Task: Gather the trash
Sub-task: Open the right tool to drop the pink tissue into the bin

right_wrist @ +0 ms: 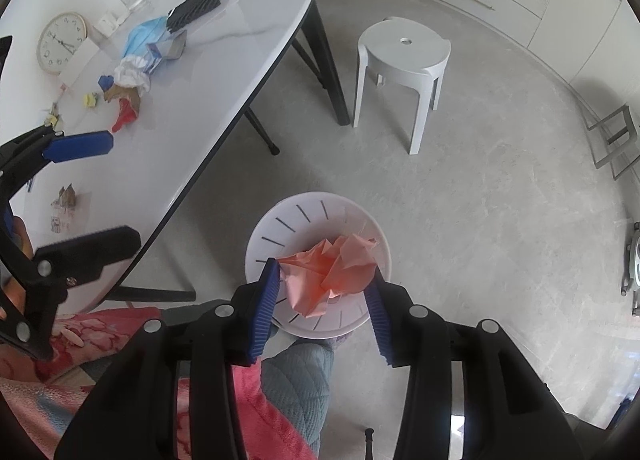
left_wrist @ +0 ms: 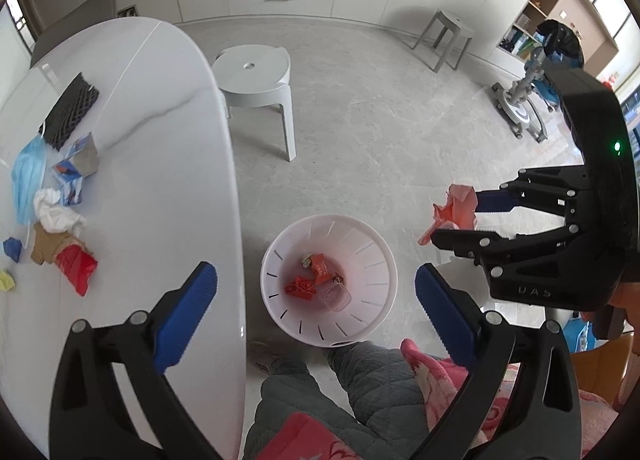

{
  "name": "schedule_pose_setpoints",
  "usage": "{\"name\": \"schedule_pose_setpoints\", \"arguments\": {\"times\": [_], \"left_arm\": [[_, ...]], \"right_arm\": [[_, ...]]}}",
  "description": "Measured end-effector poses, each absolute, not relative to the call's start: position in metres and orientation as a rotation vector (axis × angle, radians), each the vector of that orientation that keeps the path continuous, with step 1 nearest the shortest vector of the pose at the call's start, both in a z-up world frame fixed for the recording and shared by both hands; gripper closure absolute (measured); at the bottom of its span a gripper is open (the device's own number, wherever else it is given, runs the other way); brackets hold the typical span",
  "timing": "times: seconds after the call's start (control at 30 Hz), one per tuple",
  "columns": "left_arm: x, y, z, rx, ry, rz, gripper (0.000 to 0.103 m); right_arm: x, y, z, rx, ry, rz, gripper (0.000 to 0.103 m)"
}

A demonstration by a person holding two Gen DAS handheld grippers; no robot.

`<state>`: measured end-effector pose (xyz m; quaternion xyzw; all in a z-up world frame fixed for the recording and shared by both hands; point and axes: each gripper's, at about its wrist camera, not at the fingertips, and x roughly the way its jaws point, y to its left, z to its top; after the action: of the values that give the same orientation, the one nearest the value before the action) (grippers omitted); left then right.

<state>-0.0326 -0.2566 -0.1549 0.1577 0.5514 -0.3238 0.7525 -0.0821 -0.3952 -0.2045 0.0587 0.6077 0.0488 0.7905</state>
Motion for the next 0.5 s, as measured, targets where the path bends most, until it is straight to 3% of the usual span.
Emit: {"name": "schedule_pose_setpoints", "arguments": {"times": [0.03, 0.07, 0.13, 0.5], "left_arm": [[-0.032, -0.254, -0.155, 0.340, 1.205, -0.704, 0.008], [-0.032, -0.252, -0.155, 0.335, 1.206, -0.699, 0.008], [-0.031, -0.247, -0.155, 0.331, 1.204, -0.695, 0.008], [-0.030, -0.229, -0.151, 0.313, 1.193, -0.664, 0.008]], "right_arm": [[-0.081, -0.393, -0.206, 0.123, 1.314, 0.109, 0.043], [-0.081, -0.389, -0.206, 0.111, 1.318, 0.108, 0.023], [-0.079, -0.383, -0.204, 0.056, 1.303, 0.064, 0.002], [-0.069, -0.384, -0.205, 0.080, 1.317, 0.012, 0.002]]}}
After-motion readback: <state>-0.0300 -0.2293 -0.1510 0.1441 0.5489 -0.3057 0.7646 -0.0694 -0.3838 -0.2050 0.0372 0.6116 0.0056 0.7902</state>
